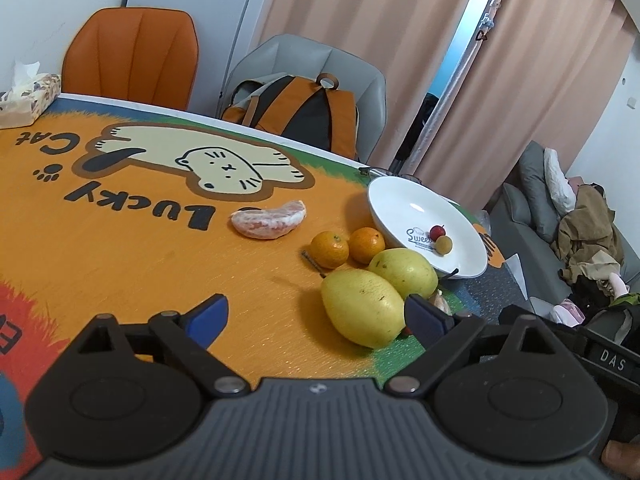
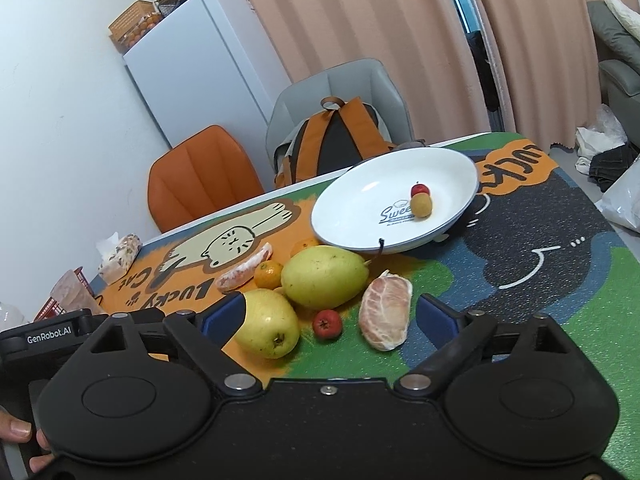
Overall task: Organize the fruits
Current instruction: 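Move both open grippers back toward the remaining fruit pile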
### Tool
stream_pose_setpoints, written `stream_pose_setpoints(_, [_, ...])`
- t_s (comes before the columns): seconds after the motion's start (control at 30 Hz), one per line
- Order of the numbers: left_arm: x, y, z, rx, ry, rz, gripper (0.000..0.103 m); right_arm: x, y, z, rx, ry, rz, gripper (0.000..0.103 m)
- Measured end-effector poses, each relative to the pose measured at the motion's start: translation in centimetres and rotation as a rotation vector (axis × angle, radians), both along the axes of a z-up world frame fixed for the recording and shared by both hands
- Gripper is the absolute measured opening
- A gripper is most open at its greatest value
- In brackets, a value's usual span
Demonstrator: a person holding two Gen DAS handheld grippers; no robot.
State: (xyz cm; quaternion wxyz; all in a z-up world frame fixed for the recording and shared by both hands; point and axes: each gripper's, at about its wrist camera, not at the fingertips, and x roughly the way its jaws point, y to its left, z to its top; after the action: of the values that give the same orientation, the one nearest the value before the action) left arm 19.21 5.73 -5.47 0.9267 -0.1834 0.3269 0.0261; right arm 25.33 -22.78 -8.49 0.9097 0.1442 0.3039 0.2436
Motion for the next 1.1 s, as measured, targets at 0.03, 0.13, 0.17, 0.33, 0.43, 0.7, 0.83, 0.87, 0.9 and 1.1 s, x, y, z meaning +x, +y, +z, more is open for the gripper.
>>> stream_pose_setpoints(0.03, [0.0,0.1,-0.1,-0.002,0.001,0.001,0.094,0.1,0.1,0.0,-0.002,0.000,0.002,0.092])
stream_pose_setpoints(0.13, [0.1,0.3,-0.4,-0.008,0.001,0.005,0.094,0.2,0.5,0.0,-0.008,-0.002,0.014,0.089])
stream_pose_setpoints(0.17, [0.2,0.3,-0.4,-0.010,0.003,0.005,0.094,0.2,0.6,0.0,-0.011,-0.001,0.020,0.088])
stream_pose_setpoints(0.33, [0.9,0.0,-1.0,-0.017,0.013,0.002,0.094,0.5,1.0,-0.2,-0.018,0.001,0.042,0.087])
stream_pose_setpoints(0.43, [1.4,-0.5,-1.2,-0.018,0.013,-0.014,0.094,0.8,0.9,-0.3,-0.017,0.005,0.045,0.087])
stream_pose_setpoints(0.7, [3.4,-1.3,-2.4,-0.040,0.032,-0.015,0.092,1.8,0.1,-0.6,0.016,0.017,0.058,0.087])
stream_pose_setpoints(0.83, [4.3,-1.9,-3.0,-0.038,0.044,-0.017,0.092,2.6,-0.2,-1.1,0.018,0.030,0.058,0.087])
stream_pose_setpoints(0.87, [4.5,-2.1,-3.1,-0.038,0.046,-0.019,0.092,2.8,-0.2,-1.3,0.016,0.033,0.057,0.087])
stream_pose_setpoints(0.9, [4.7,-2.3,-3.3,-0.038,0.049,-0.022,0.092,3.1,-0.2,-1.4,0.015,0.038,0.057,0.087])
stream_pose_setpoints(1.1, [6.3,-3.6,-4.1,-0.034,0.058,-0.054,0.092,4.4,-0.6,-2.3,0.013,0.053,0.049,0.087])
